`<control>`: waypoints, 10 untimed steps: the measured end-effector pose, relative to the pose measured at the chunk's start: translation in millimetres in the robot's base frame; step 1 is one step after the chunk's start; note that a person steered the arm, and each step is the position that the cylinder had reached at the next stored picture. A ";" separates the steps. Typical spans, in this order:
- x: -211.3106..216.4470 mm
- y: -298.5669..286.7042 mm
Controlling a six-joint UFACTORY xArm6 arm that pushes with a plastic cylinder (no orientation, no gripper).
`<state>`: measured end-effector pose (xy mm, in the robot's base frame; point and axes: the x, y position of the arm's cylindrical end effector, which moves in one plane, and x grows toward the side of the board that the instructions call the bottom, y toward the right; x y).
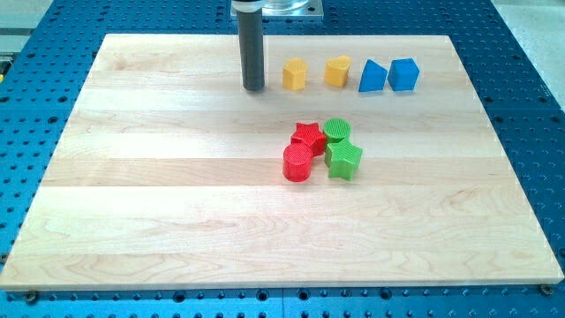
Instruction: Slightly move the heart downwards
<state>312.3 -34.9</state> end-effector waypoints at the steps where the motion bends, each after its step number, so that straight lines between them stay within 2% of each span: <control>1: -23.3 34.3; 2: -38.7 62.3; 4: -35.0 56.1; 5: -64.4 64.3; 6: -82.5 101.3; 7: -81.3 138.2; 10: -41.0 137.6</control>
<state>271.4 102.7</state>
